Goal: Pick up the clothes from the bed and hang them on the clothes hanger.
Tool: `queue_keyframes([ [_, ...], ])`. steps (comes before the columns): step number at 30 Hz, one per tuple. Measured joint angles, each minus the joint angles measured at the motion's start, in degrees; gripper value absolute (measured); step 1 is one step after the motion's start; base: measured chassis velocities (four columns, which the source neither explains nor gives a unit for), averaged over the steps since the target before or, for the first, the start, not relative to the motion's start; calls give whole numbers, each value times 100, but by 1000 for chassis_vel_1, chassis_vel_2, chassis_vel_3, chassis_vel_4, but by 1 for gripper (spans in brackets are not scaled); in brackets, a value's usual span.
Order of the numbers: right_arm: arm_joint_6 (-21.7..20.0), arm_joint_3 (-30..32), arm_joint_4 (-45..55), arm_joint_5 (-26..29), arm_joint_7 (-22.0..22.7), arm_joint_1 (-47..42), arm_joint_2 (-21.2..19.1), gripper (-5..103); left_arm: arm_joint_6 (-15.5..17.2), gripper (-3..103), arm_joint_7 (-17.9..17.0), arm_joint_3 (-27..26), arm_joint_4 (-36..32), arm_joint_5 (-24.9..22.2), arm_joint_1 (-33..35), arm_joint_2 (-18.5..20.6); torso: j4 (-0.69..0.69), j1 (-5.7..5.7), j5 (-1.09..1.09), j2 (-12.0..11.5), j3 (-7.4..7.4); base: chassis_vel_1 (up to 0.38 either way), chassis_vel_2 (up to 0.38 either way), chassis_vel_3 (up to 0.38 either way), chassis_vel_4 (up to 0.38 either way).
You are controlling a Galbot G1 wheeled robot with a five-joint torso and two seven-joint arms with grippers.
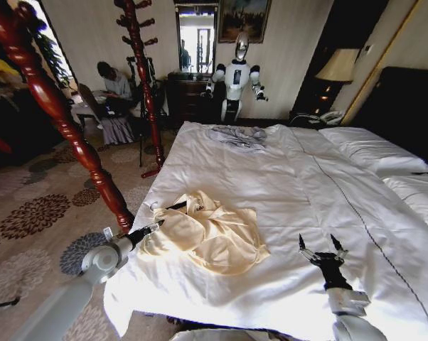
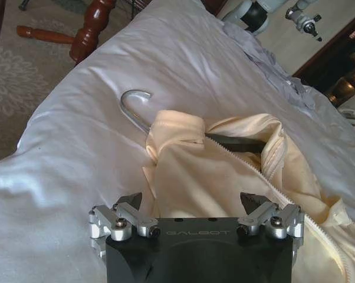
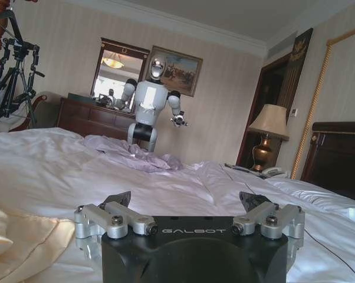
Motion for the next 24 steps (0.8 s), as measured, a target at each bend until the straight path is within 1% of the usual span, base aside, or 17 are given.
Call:
queue_keyframes([
  [2, 0, 0, 0, 0, 0, 0, 0, 100, 5, 93, 0, 8, 32, -8, -7, -15, 0, 0, 0, 0, 0, 0, 0, 0, 0],
  [4, 0, 0, 0, 0, 0, 0, 0, 100, 6, 90, 12, 51, 114, -32, -48, -82, 0, 0, 0, 0, 0, 0, 0, 0, 0],
  [6, 0, 0, 0, 0, 0, 0, 0, 100, 4, 90, 20, 80, 127, -34, -71, -110, 0, 0, 0, 0, 0, 0, 0, 0, 0],
  [9, 0, 0, 0, 0, 0, 0, 0, 100, -8, 76, 30, 180, 95, -29, -132, -179, -1, 0, 0, 0, 0, 0, 0, 0, 0],
  [10, 0, 0, 0, 0, 0, 0, 0, 100, -8, 76, 30, 180, 95, -29, -132, -179, -1, 0, 0, 0, 0, 0, 0, 0, 0],
  [13, 0, 0, 0, 0, 0, 0, 0, 100, -9, 59, 10, 260, -23, -13, -150, -182, 0, 0, 0, 0, 0, 0, 0, 0, 0],
  [15, 0, 0, 0, 0, 0, 0, 0, 100, -12, 59, -10, 284, -38, 4, -159, -182, 0, 0, 0, 0, 0, 0, 0, 0, 0],
  [18, 0, 0, 0, 0, 0, 0, 0, 100, -22, 43, -95, 305, -170, 53, -168, -180, 0, 0, 0, 0, 0, 0, 0, 0, 0],
  [19, 0, 0, 0, 0, 0, 0, 0, 100, -22, 43, -95, 305, -170, 53, -168, -180, 0, 0, 0, 0, 0, 0, 0, 0, 0],
  [20, 0, 0, 0, 0, 0, 0, 0, 100, -22, 38, -113, 300, -230, 55, -161, -172, -1, 0, 0, 0, 0, 0, 0, 0, 0],
  [21, 0, 0, 0, 0, 0, 0, 0, 100, -22, 38, -128, 294, -288, 58, -151, -156, -1, 0, 0, 0, 0, 0, 0, 0, 0],
  [23, 0, 0, 0, 0, 0, 0, 0, 100, -13, 27, -179, 274, -475, 61, -116, -98, -1, 0, 1, 0, 0, 0, 0, 0, 0],
  [24, 0, 0, 0, 0, 0, 0, 0, 100, -8, 24, -197, 271, -516, 62, -105, -82, -1, 0, 0, 0, 0, 0, 0, 0, 0],
])
